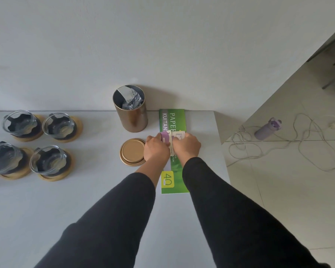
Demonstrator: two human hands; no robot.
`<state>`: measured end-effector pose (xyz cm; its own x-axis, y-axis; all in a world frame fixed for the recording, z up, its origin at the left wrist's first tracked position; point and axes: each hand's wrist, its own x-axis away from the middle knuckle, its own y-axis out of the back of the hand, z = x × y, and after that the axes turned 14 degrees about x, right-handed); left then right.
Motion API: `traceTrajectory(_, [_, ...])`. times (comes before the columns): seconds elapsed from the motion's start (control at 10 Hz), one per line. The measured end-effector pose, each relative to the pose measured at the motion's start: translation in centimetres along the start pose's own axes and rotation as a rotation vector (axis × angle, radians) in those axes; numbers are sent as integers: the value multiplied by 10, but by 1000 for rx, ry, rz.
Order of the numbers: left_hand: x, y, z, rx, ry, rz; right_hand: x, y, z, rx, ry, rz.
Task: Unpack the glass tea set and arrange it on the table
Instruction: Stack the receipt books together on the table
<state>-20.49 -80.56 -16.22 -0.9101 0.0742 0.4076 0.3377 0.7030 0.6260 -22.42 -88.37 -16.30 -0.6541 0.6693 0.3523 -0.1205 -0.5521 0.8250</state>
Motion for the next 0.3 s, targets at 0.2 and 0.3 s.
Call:
traceTrajectory(0.2, [16, 8, -4, 35, -1, 70, 12, 14, -4, -103, 8, 68])
traceTrajectory(0.3, [32, 18, -6, 133, -4, 34, 36, 20, 4, -168, -20, -4])
